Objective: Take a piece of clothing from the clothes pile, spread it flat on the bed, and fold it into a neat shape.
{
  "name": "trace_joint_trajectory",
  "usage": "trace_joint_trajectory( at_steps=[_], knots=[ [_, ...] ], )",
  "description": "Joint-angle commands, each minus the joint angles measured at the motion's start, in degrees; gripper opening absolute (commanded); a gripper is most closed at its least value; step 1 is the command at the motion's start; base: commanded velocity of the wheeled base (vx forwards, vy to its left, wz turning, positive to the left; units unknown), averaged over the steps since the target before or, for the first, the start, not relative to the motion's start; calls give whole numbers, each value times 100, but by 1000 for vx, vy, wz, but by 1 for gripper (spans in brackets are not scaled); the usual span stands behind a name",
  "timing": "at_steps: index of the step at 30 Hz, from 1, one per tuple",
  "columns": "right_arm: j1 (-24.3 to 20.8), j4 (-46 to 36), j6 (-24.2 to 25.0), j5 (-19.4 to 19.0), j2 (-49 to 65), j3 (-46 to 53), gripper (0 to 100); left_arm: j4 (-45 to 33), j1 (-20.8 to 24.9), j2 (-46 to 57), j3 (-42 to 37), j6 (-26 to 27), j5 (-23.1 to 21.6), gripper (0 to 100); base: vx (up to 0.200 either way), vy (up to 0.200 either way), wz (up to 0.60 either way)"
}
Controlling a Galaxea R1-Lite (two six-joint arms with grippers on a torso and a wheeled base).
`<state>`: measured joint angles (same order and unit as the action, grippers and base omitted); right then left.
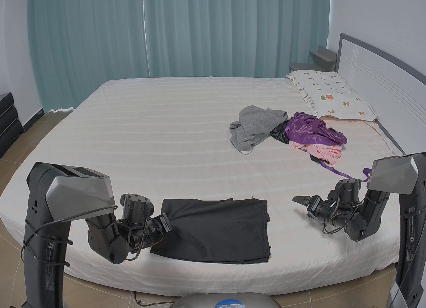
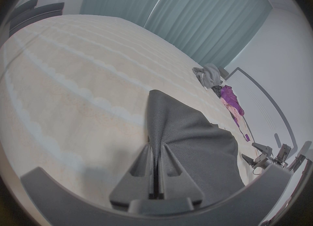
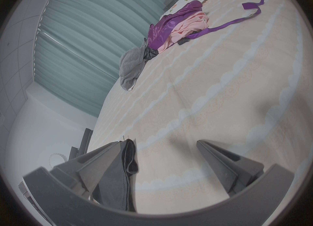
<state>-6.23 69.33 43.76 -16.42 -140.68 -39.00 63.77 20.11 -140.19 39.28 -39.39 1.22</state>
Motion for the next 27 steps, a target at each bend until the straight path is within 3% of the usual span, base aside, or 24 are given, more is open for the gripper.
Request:
trace_joint_trajectory(
  at_steps=[1, 27],
  knots=[
    [-1, 2, 1, -1, -3, 6, 100, -5, 10, 150, -149, -122, 71, 0, 0, 0, 0],
    [-1, 2, -8, -1, 5, 33, 100, -5, 1, 405, -421, -394, 230, 0, 0, 0, 0]
  ],
)
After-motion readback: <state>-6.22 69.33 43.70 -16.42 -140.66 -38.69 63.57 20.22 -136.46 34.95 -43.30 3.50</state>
